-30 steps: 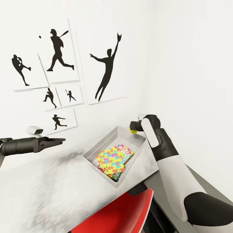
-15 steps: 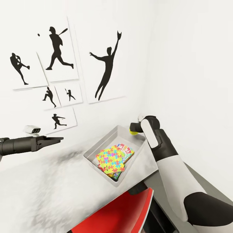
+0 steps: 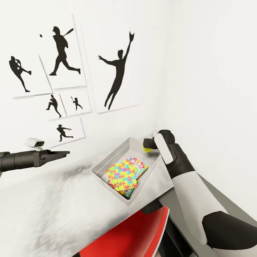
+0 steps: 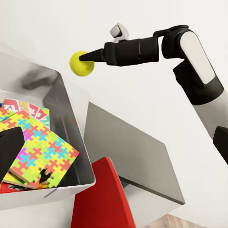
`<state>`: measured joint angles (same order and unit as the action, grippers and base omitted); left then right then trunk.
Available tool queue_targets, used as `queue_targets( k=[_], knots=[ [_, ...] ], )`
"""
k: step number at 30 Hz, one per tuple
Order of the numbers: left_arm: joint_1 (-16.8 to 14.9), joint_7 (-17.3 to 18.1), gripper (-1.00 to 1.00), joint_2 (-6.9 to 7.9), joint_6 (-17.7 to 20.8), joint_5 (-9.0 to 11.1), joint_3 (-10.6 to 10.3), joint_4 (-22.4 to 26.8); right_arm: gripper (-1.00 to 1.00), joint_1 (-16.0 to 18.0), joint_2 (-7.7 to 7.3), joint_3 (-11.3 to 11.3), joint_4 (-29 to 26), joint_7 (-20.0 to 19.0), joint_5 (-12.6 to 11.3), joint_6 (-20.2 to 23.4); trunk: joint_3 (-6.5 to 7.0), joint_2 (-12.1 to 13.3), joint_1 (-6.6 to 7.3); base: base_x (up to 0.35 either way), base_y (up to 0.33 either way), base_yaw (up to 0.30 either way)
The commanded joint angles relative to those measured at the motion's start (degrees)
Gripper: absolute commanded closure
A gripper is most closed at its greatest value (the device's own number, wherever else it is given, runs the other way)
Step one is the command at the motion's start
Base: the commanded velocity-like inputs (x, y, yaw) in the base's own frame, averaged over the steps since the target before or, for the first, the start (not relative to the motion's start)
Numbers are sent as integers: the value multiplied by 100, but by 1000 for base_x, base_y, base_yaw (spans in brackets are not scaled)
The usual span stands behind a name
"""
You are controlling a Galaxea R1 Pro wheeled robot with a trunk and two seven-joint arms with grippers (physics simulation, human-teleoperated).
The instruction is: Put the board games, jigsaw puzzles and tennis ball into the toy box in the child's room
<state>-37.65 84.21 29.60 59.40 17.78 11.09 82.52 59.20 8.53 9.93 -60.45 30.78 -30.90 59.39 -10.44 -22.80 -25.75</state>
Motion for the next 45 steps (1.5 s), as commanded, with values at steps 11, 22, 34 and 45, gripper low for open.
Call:
queue_targets(
  k=[11, 22, 34, 45],
  knots=[
    [-5, 25, -100, -1, 60, 14, -1, 1, 100, 29, 1, 0, 53, 68, -57, 11, -52, -12, -4, 0, 0, 0],
    [-5, 25, -100, -4, 60, 21, -1, 1, 100, 175, 6, 0, 55, 68, -48, 3, -130, -12, -4, 0, 0, 0],
    [-5, 25, -100, 1, 60, 29, 6, 1, 100, 328, 0, 8, 102, 63, -48, -3, -217, -12, -4, 0, 0, 0],
    [-5, 25, -100, 2, 60, 26, 8, 1, 100, 329, -9, 2, 164, 60, -42, -4, -263, -12, -4, 0, 0, 0]
  ],
)
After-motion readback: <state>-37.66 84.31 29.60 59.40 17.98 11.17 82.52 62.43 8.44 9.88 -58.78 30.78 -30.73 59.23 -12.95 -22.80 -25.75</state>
